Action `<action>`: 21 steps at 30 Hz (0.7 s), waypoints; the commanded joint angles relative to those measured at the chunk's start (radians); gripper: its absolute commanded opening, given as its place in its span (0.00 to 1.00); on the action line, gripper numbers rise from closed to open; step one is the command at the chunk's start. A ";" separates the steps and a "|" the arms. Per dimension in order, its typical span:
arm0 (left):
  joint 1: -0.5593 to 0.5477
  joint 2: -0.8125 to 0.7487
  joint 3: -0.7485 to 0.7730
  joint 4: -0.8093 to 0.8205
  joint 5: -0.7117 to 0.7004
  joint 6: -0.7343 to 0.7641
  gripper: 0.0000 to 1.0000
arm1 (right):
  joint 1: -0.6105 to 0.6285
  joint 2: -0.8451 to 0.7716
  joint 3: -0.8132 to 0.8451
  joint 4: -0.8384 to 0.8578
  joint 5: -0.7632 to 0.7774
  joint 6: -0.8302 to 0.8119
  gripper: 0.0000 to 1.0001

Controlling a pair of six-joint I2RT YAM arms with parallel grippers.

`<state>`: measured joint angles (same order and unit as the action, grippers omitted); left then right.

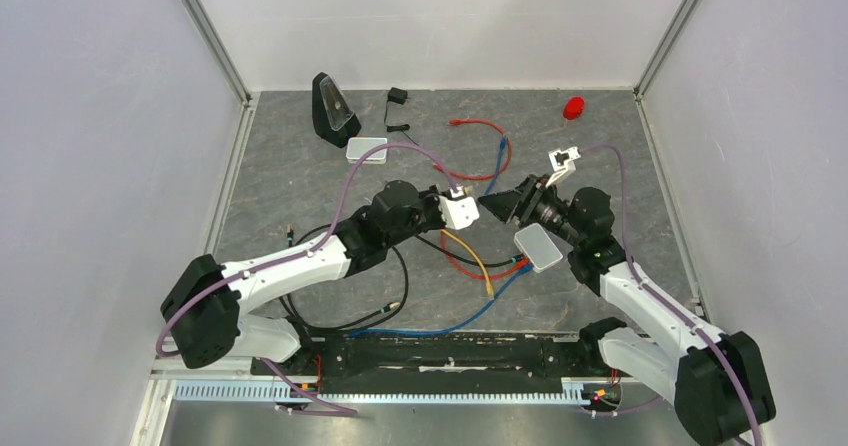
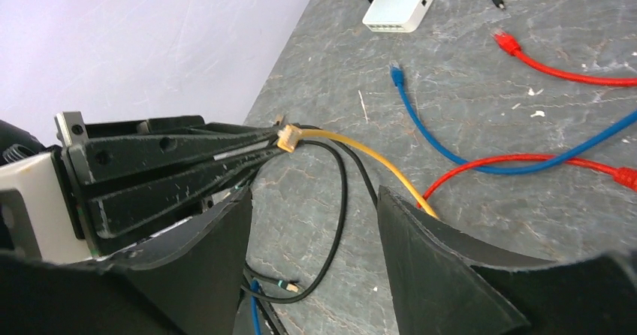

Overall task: Insert the plug into the switch port
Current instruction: Pick up the connector from the center of the board.

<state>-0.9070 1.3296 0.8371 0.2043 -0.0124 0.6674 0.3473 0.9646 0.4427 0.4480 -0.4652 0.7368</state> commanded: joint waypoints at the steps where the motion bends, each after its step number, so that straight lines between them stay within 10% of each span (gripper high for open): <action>1: -0.019 0.000 0.007 -0.003 -0.046 0.065 0.02 | 0.033 0.032 0.061 0.090 0.046 0.031 0.61; 14: -0.035 0.018 -0.011 0.008 -0.014 0.043 0.02 | 0.085 0.195 0.095 0.205 0.032 0.074 0.43; 21: -0.035 0.013 -0.033 0.021 0.008 0.020 0.02 | 0.093 0.231 0.069 0.280 0.033 0.078 0.14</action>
<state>-0.9382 1.3392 0.8139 0.1886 -0.0418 0.6964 0.4366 1.1812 0.4934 0.6170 -0.4374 0.8120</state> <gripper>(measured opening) 0.043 0.195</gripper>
